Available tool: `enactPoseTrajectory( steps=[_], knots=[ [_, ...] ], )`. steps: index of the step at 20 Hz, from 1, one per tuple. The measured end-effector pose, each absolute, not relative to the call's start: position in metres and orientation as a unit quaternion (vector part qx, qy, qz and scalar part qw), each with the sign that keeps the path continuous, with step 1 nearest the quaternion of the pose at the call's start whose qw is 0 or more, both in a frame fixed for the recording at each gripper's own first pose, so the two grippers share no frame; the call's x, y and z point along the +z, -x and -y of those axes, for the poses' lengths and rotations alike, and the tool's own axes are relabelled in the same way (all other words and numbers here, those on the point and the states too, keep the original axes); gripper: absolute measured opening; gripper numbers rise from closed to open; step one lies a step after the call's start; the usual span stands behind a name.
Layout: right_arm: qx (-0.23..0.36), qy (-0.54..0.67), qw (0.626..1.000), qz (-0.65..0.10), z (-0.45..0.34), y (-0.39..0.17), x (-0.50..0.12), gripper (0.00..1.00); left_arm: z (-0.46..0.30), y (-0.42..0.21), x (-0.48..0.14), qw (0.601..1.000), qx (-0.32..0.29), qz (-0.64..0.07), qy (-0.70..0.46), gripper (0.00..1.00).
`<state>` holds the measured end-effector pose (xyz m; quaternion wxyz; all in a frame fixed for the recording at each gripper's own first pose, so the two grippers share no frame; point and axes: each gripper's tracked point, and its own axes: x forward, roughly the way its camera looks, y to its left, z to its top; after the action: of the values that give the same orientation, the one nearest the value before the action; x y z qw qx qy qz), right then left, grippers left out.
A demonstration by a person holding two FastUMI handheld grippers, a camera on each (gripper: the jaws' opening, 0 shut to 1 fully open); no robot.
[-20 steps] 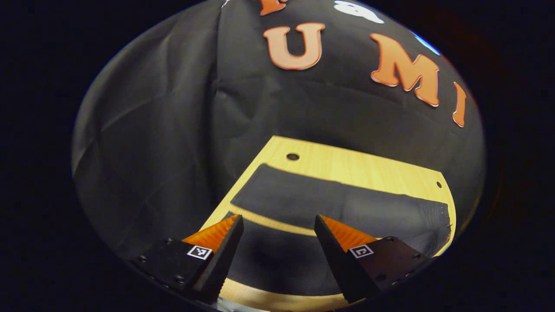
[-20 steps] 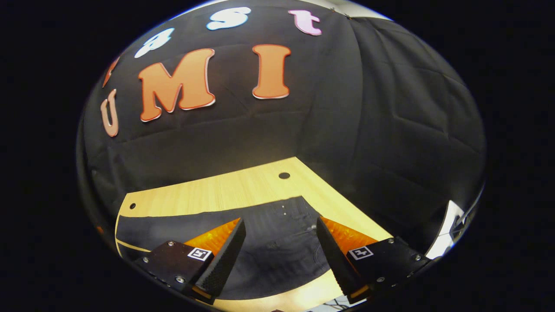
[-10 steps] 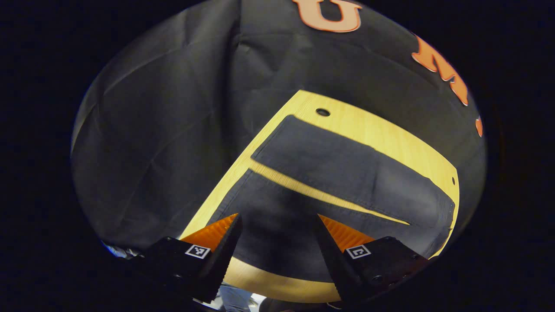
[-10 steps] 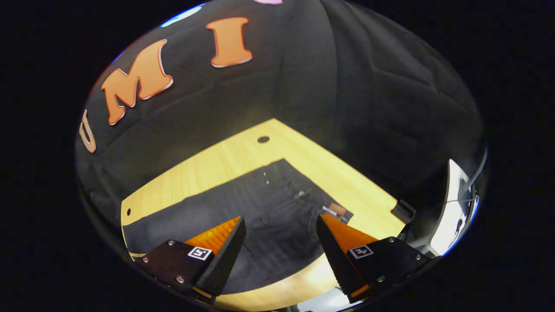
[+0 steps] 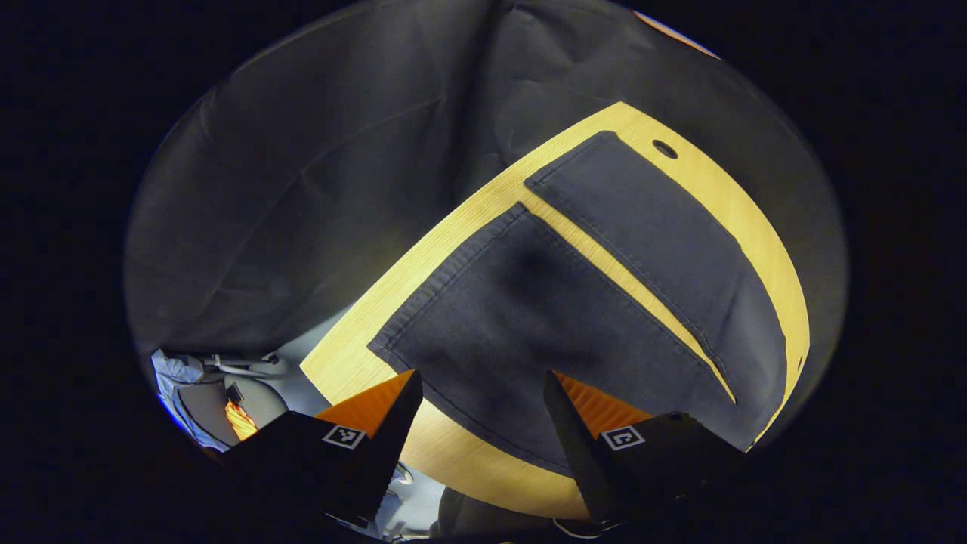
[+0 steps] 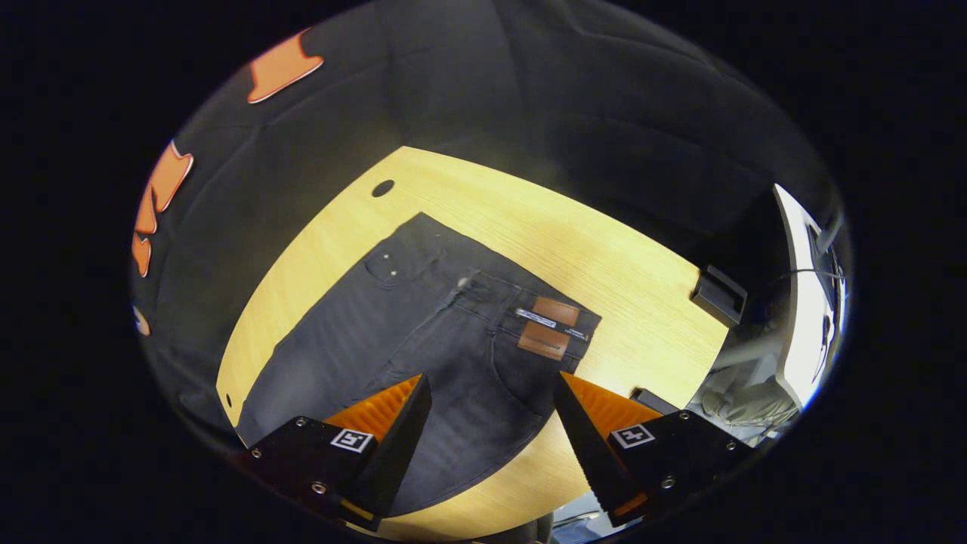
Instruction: Grasp the waist and the cuffs of the jeans and fold them to make the two legs overlap; first hold the waist and fold one-third of the jeans toward the cuffs, then hold the cuffs and fold the remaining one-third in the same direction to finish folding.
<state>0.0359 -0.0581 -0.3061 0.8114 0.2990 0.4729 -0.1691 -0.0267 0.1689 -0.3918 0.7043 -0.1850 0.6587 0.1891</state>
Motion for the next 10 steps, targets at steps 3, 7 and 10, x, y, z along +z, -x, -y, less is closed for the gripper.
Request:
enactPoseTrajectory(
  steps=[3, 7, 10],
  knots=[
    [-0.183, -0.312, 0.787, -0.501, 0.065, -0.032, -0.332, 0.99, -0.168, 0.033, -0.394, 0.68, 0.202, -0.677, 0.196, 0.97],
    [-0.197, -0.329, 0.76, -0.525, 0.07, -0.031, -0.361, 0.98, -0.164, 0.04, -0.401, 0.648, 0.213, -0.696, 0.224, 0.97],
    [-0.2, -0.339, 0.747, -0.535, 0.069, -0.033, -0.373, 0.98, -0.171, 0.048, -0.408, 0.633, 0.225, -0.704, 0.231, 0.97]
  ],
)
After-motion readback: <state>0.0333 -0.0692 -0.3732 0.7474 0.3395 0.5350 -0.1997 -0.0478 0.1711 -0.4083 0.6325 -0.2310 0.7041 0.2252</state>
